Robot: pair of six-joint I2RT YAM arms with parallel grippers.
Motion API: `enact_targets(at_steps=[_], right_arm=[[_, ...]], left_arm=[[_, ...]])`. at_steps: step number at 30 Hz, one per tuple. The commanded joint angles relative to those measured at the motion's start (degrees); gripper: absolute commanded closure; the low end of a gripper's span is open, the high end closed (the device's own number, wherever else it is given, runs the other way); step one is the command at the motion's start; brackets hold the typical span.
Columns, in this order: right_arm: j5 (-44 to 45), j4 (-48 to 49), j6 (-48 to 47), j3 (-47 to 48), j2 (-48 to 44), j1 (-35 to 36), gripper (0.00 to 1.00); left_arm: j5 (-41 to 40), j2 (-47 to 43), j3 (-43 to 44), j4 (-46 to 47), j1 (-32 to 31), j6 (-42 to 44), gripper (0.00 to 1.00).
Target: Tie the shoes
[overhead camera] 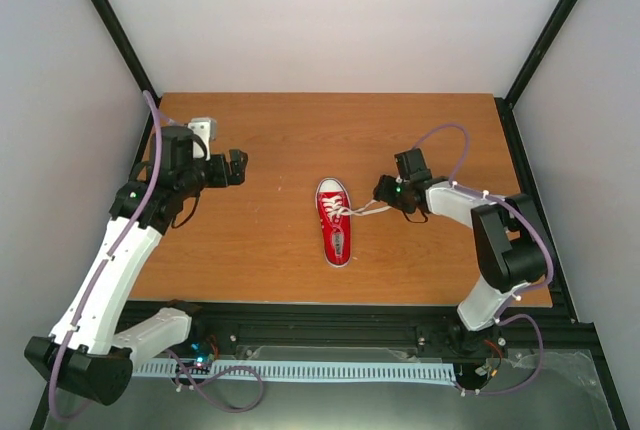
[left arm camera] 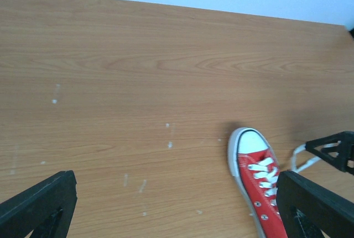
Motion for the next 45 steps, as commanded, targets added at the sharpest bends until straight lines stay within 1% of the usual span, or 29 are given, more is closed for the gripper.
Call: enact_targets(at_steps=[1, 5, 9, 15, 16, 17, 19, 23, 24, 27, 31, 34, 36, 38, 40, 43, 45], right_arm=[[4.1, 1.0, 0.5, 2.7, 2.5, 0.4, 0.34], [7.4, -0.8, -0.5, 5.0, 5.3, 1.0, 0.35], [12.0, -3.2, -1.9, 7.6, 8.3, 2.4, 0.38], [17.8, -9.9, -2.8, 13.1, 13.3, 5.7, 0.4], [17.7, -10.8, -2.8, 13.6, 13.9, 6.1, 0.42], [17.6, -11.2, -2.9, 14.0, 14.5, 6.4, 0.46], [17.3, -11.5, -3.4, 14.5, 15.6, 7.2, 0.6], [13.4, -10.5, -4.3, 15.4, 17.0, 7.4, 0.95], [12.3, -9.9, -4.4, 15.3, 16.5, 7.4, 0.97], [10.2, -8.7, -4.6, 15.2, 13.4, 7.4, 0.97], [9.7, -6.9, -4.1, 14.4, 5.2, 7.4, 0.97], [7.8, -5.6, -3.3, 14.3, -1.6, 7.4, 0.97], [6.5, -4.5, -2.7, 13.9, -5.2, 7.4, 0.97], [5.4, -3.0, -1.9, 13.3, -8.6, 7.4, 0.97], [4.3, -1.0, -0.7, 12.5, -11.6, 7.4, 0.97], [2.4, 1.6, 0.2, 11.2, -14.4, 7.4, 0.97], [1.4, 1.6, 0.3, 11.5, -14.8, 7.4, 0.97]], left_arm=[[-5.9, -1.8, -1.4, -0.8, 0.3, 4.1, 0.0], [-5.9, -1.3, -2.6, 0.4, 0.3, 4.3, 0.0], [-6.4, -0.9, -4.0, 0.7, 0.3, 4.2, 0.0], [-6.1, -1.0, -4.5, -0.3, 0.3, 2.7, 0.0], [-5.4, -1.3, -4.2, -0.7, 0.3, 1.8, 0.0], [-4.4, -1.8, -4.2, -0.6, 0.3, 0.8, 0.0], [-2.0, -3.2, -5.7, 1.3, 0.2, -1.7, 0.0], [7.0, -4.5, -13.2, 11.9, 0.0, -6.7, 0.0], [8.6, -3.8, -14.7, 15.0, -0.4, -7.6, 0.0], [11.9, -0.6, -18.5, 23.7, -3.0, -7.7, 0.0], [14.6, 4.5, -22.6, 36.3, -7.8, -5.8, 0.0], [21.6, 8.4, -26.5, 50.2, -10.1, -5.0, 0.01], [24.4, 11.5, -27.6, 57.6, -11.5, -3.8, 0.01], [25.1, 14.8, -27.0, 61.4, -13.4, -1.7, 0.01], [26.3, 18.4, -25.2, 63.1, -15.0, 0.0, 0.02], [28.8, 23.9, -23.2, 67.7, -16.8, -0.4, 0.02], [30.2, 28.0, -21.1, 70.1, -18.4, -1.0, 0.02]])
